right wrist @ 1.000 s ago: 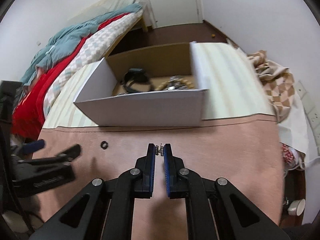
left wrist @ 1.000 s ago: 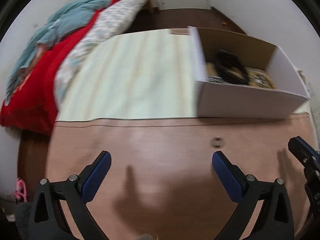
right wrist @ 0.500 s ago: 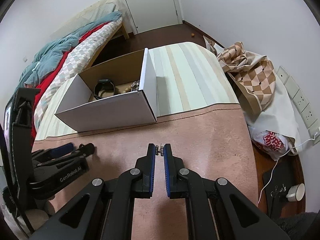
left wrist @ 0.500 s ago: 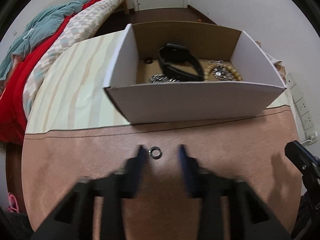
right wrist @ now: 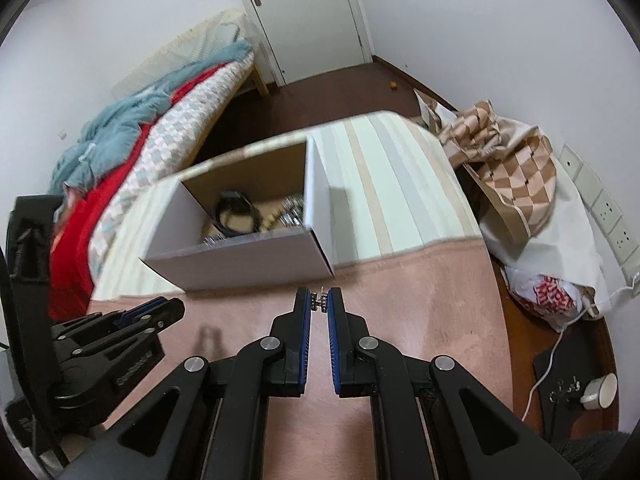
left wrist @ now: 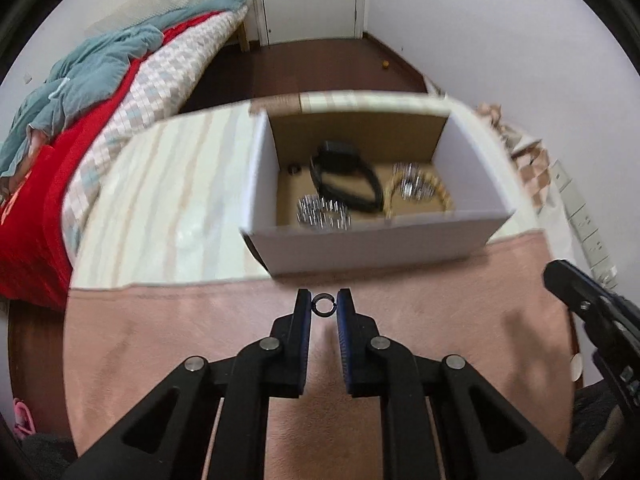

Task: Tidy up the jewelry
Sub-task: 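Carry the ring with the left gripper while the right gripper carries the charm over the box, then open both grippers to drop the ring and charm into the box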

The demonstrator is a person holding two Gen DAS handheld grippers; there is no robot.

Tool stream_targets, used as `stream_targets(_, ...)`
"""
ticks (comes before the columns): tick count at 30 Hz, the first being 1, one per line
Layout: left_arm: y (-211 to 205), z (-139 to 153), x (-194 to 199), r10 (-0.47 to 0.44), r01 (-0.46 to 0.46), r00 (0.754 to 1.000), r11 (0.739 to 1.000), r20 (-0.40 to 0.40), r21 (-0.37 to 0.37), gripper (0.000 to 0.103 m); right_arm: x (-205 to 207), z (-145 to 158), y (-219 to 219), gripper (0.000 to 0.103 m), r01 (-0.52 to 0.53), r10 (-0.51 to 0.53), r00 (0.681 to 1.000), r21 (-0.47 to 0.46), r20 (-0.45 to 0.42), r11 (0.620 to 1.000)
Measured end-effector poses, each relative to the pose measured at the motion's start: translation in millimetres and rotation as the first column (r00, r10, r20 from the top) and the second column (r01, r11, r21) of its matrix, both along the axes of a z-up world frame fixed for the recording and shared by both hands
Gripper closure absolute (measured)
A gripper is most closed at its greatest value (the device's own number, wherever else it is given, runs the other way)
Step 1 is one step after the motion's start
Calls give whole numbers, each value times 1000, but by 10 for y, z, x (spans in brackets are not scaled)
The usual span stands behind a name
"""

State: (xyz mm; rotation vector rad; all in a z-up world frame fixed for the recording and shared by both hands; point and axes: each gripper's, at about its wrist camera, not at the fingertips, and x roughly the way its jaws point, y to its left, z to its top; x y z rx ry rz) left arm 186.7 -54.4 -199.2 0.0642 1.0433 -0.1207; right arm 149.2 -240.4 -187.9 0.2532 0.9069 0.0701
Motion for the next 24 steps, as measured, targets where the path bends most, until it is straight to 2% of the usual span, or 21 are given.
stream_targets(4, 128, 382, 199, 3, -1, 999, 999, 44, -43, 93, 170, 266, 30, 94, -32, 31, 999, 28, 38, 999)
stream_targets(8, 199, 512, 566, -9, 9, 1000, 996, 8, -87, 93, 518, 398, 109, 94, -81, 79, 996, 40, 37, 996)
stream_targets(13, 208, 413, 986, -18, 15, 999, 998, -44, -65, 93, 1043, 289, 226, 94, -148, 152, 987, 69, -52, 987)
stream_targets(16, 217, 326, 1169, -8, 4, 996, 999, -89, -52, 90, 1296, 127, 293, 94, -181, 192, 971, 83, -143, 980)
stream_targets(20, 247, 305, 1273, 23, -26, 993, 999, -112, -29, 89, 1466, -27, 254, 93, -168, 190, 954, 113, -232, 979)
stream_targets(21, 261, 320, 1276, 31, -33, 994, 999, -102, -20, 87, 1480, -29, 230, 87, -162, 186, 953, 120, -238, 980)
stream_targets(22, 272, 333, 1274, 35, -37, 995, 999, -94, -16, 85, 1470, -26, 211, 72, -157, 183, 954, 125, -236, 980)
stream_targets(24, 304, 370, 1255, 53, -53, 996, 999, -74, -9, 63, 1452, -1, 158, 56, -139, 168, 960, 138, -225, 981)
